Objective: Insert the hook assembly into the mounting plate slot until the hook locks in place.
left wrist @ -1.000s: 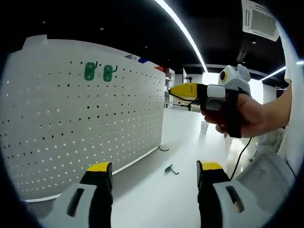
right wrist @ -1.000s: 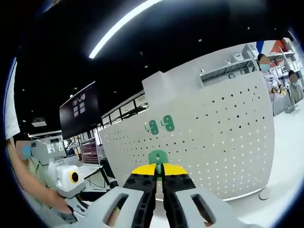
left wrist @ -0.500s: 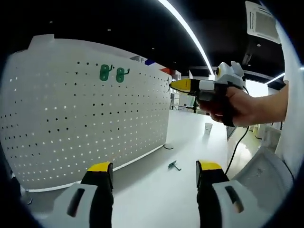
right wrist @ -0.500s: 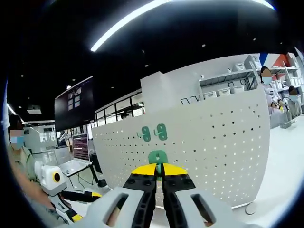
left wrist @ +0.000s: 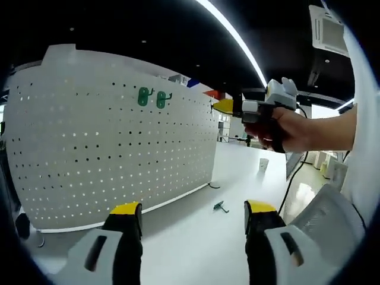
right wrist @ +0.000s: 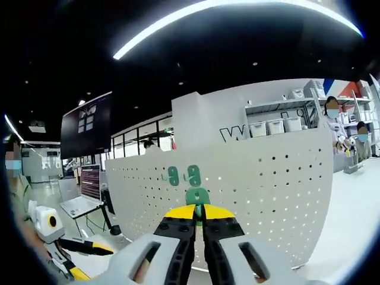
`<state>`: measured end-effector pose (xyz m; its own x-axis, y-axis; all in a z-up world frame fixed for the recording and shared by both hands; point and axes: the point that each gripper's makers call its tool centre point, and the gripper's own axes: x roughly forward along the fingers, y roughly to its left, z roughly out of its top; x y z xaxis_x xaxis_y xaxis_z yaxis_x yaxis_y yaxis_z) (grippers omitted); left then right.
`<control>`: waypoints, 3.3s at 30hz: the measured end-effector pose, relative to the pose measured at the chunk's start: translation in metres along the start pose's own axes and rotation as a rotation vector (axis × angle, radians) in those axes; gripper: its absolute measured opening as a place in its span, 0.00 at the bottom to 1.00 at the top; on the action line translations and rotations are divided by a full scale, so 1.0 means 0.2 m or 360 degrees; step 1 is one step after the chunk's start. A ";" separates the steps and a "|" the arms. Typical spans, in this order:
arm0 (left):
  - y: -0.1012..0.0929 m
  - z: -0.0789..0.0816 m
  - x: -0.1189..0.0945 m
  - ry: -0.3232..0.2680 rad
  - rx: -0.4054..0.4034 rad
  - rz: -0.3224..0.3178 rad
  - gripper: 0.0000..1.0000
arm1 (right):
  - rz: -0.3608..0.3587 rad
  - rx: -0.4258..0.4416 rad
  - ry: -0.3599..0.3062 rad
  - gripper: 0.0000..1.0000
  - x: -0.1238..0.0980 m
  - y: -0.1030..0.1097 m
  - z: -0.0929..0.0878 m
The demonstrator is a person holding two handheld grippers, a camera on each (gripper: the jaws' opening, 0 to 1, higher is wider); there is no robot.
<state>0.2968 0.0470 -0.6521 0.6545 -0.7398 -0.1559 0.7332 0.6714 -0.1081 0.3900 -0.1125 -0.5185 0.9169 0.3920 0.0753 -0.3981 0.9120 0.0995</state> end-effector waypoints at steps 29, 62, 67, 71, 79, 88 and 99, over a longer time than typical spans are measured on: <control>-0.02 -0.10 -0.16 0.0035 -0.0018 0.0028 0.69 | -0.0165 -0.0155 -0.0112 0.01 0.20 -0.08 0.17; -0.01 -0.23 -0.15 0.0203 0.0008 0.0029 0.72 | -0.0263 -0.0097 -0.0171 0.02 0.42 -0.15 0.14; 0.00 -0.24 -0.16 0.0215 0.0004 0.0037 0.71 | -0.0282 -0.0070 -0.0178 0.02 0.44 -0.16 0.15; 0.00 -0.24 -0.16 0.0220 -0.0006 0.0038 0.71 | -0.0280 -0.0065 -0.0179 0.02 0.44 -0.16 0.15; 0.01 -0.25 -0.16 0.0222 -0.0023 0.0042 0.70 | -0.0293 -0.0050 -0.0154 0.02 0.48 -0.17 0.10; 0.03 -0.24 -0.17 0.0214 -0.0057 0.0063 0.70 | -0.0326 -0.0012 -0.0132 0.02 0.49 -0.20 0.05; 0.04 -0.25 -0.17 0.0219 -0.0069 0.0065 0.69 | -0.0361 -0.0027 -0.0184 0.02 0.51 -0.19 0.07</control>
<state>0.2711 0.0789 -0.6967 0.6501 -0.7007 -0.2939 0.6957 0.7044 -0.1406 0.4979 -0.1085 -0.5000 0.9728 0.1616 0.1662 -0.1812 0.9772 0.1105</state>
